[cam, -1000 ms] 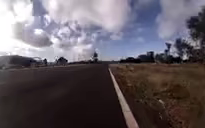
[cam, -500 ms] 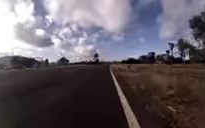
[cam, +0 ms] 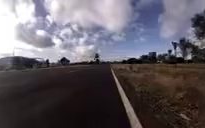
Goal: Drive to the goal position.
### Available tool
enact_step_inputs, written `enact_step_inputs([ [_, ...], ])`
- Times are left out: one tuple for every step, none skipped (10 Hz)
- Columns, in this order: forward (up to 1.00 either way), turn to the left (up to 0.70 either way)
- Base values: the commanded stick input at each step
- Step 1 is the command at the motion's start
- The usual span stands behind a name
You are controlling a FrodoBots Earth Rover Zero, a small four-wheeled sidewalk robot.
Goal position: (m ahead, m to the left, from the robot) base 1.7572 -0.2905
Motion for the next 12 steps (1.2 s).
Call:
enact_step_inputs([
  [0.5, 0.0],
  [0.5, 0.0],
  [0.5, 0.0],
  [0.5, 0.0],
  [0.5, -0.07],
  [0.5, -0.31],
  [0.5, -0.5],
  [0.5, -0.47],
  [0.5, -0.41],
  [0.5, -0.18],
  [0.5, 0.0],
  [0.5, 0.0],
])
